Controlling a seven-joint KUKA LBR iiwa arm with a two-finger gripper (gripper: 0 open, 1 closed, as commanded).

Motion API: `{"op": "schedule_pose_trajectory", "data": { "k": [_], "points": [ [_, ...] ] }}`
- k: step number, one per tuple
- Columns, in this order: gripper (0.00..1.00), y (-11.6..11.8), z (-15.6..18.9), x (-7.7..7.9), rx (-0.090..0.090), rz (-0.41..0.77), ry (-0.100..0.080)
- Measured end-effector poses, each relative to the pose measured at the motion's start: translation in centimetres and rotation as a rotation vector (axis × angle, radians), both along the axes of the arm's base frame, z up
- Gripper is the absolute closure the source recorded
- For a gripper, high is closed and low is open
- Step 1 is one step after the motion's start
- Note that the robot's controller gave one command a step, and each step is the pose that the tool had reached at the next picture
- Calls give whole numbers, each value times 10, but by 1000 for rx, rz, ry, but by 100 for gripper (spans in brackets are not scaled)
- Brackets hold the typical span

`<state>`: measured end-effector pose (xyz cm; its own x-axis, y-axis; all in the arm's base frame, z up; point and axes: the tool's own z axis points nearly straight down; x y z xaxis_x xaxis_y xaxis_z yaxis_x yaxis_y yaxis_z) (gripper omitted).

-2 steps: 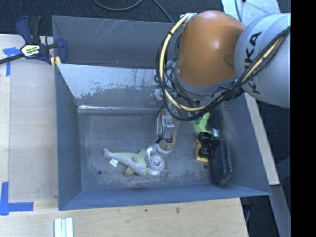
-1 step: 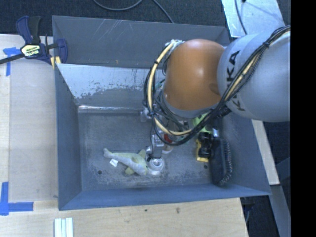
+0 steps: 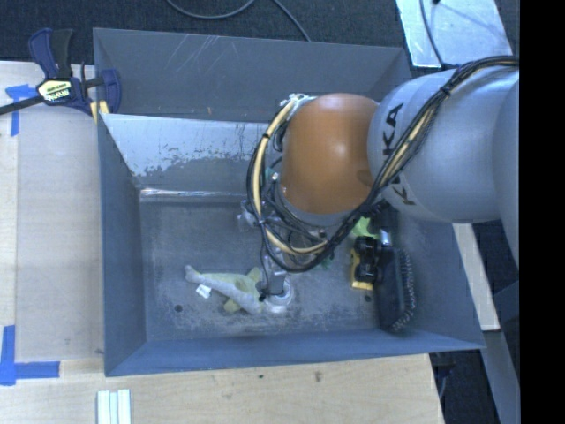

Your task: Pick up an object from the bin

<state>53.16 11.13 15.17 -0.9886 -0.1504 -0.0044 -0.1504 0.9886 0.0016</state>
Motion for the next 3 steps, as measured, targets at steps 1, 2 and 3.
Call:
{"op": "schedule_pose_trajectory", "data": {
  "k": [1, 2, 3],
  "points": [
    [0, 10, -57, -25, -3, 183, -8],
    [100, 15, -79, -23, -2, 507, -3],
    [100, 15, -79, -23, -2, 506, -3]
  ]
}}
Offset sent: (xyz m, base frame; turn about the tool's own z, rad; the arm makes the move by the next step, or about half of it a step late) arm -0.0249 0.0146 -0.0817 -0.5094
